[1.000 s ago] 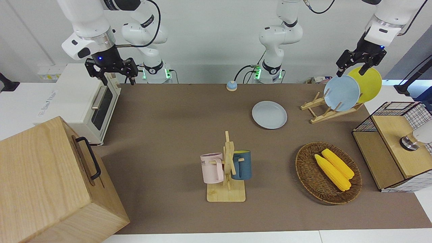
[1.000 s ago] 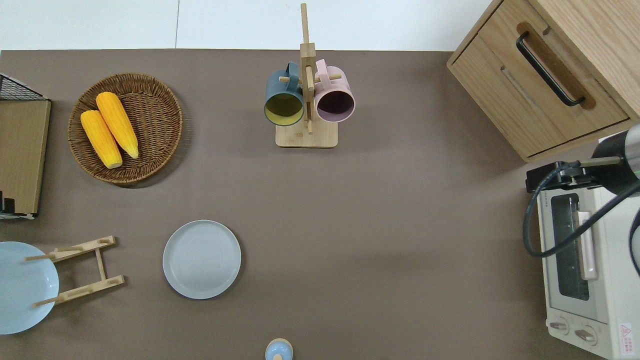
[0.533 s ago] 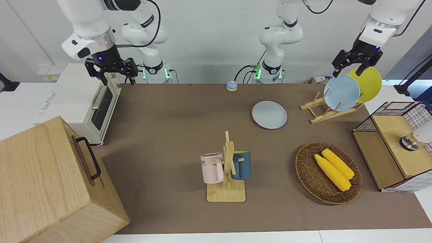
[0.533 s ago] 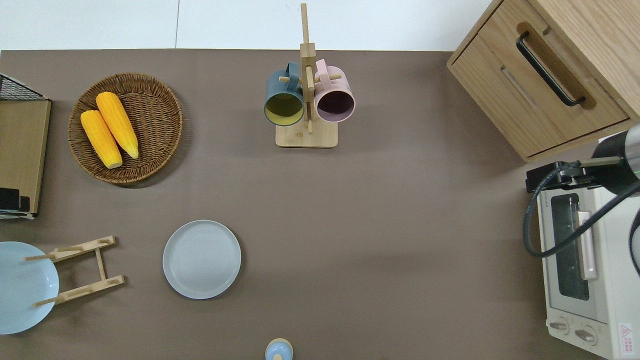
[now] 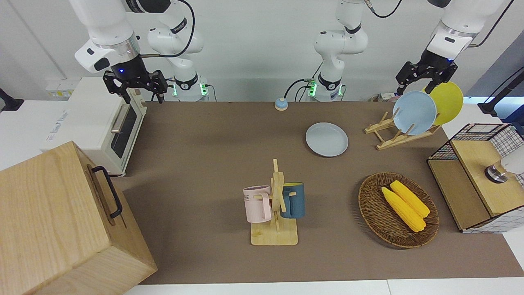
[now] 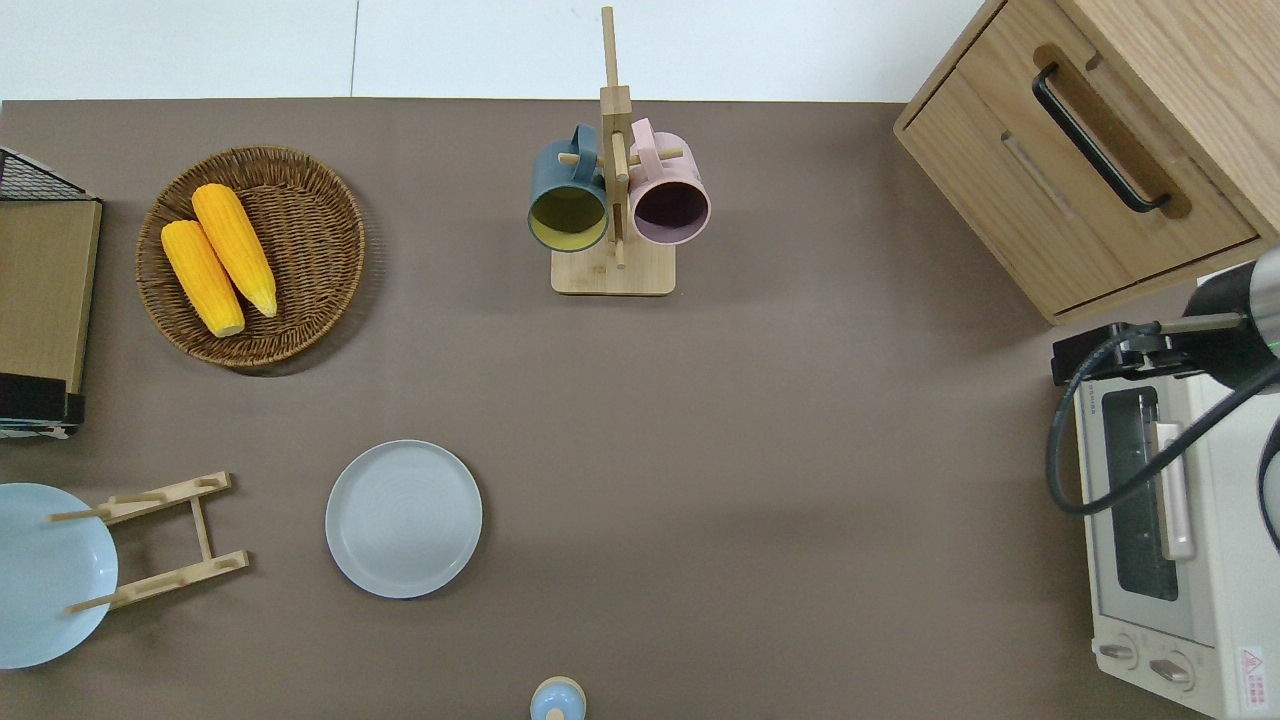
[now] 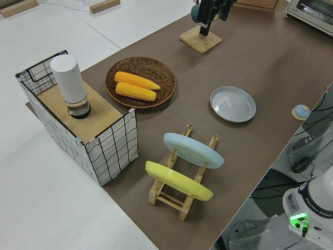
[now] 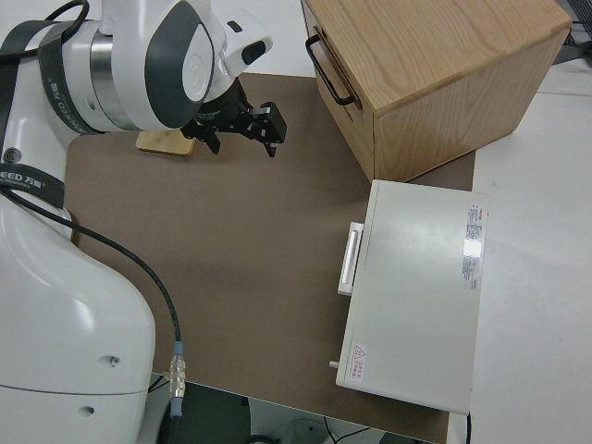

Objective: Pick gray plate from low plate rack and place it on table with left arm

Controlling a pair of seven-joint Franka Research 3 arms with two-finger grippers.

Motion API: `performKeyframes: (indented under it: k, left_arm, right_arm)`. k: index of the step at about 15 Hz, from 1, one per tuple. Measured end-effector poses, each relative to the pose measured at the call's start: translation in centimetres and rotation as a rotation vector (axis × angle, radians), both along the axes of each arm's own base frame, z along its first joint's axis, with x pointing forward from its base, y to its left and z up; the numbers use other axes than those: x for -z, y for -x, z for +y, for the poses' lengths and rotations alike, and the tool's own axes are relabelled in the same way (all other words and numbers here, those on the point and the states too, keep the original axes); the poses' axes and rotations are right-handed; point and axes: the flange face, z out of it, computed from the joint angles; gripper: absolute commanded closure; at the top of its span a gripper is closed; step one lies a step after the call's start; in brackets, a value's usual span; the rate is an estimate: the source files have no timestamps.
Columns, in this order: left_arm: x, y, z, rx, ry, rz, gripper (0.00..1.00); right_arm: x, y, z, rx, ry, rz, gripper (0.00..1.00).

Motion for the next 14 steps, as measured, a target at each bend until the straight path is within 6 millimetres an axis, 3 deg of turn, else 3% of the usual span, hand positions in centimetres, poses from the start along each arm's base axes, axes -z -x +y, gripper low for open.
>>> performKeyframes:
  k: [5, 9, 14]
  left_arm:
    - [0.6, -0.3, -0.1, 0.013, 0.000, 0.013, 0.00]
    - [3.1, -1.8, -1.2, 0.053, -0.002, 0.060, 0.00]
    - [3.8, -2.3, -1.3, 0.074, -0.002, 0.071, 0.00]
  right_arm:
    - [0.0, 0.0, 0.0, 0.000, 0.000, 0.000, 0.017]
    - [0.0, 0.0, 0.0, 0.000, 0.000, 0.000, 0.017]
    - [0.0, 0.0, 0.0, 0.000, 0.000, 0.000, 0.017]
